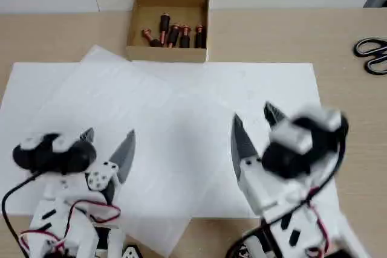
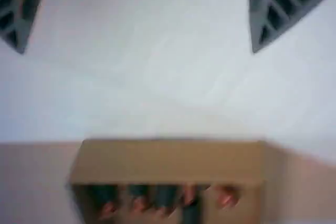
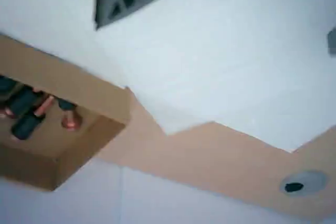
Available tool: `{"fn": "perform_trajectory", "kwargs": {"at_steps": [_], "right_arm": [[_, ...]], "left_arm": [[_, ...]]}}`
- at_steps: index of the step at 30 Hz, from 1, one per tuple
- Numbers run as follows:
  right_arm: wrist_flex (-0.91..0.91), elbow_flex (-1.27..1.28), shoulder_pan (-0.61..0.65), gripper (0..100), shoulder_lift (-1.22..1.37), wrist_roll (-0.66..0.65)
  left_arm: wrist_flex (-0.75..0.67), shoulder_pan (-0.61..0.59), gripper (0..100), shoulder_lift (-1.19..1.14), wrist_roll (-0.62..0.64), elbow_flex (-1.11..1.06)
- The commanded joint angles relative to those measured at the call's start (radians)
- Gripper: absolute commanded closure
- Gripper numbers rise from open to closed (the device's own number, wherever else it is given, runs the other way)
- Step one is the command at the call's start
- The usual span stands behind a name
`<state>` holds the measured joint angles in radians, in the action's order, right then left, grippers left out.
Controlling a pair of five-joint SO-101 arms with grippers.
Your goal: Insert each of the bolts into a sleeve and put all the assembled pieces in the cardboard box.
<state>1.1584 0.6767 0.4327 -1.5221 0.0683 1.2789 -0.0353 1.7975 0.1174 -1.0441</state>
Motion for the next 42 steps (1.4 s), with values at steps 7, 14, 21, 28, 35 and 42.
{"fn": "perform_trajectory", "kwargs": {"at_steps": [7, 14, 21, 28, 35, 42], "right_arm": [[-0.193, 0.494, -0.200, 80.4, -0.277, -0.005], [-0.199, 0.812, -0.197, 80.4, -0.294, -0.006], [-0.216, 1.010, -0.202, 80.3, -0.292, -0.006], [-0.213, 1.002, -0.196, 80.3, -0.292, -0.005], [-0.213, 1.002, -0.196, 80.3, -0.292, -0.005], [-0.213, 1.002, -0.196, 80.3, -0.292, -0.005]], "left_arm": [[-0.112, -0.153, 74, 0.020, -0.005, -0.242], [-0.144, -0.160, 74, 0.020, -0.003, -0.470], [-0.137, -0.160, 74, 0.020, -0.002, -0.564], [-0.137, -0.160, 74, 0.020, -0.002, -0.564], [-0.137, -0.160, 74, 0.020, -0.002, -0.564], [-0.137, -0.160, 74, 0.020, -0.002, -0.562]]}}
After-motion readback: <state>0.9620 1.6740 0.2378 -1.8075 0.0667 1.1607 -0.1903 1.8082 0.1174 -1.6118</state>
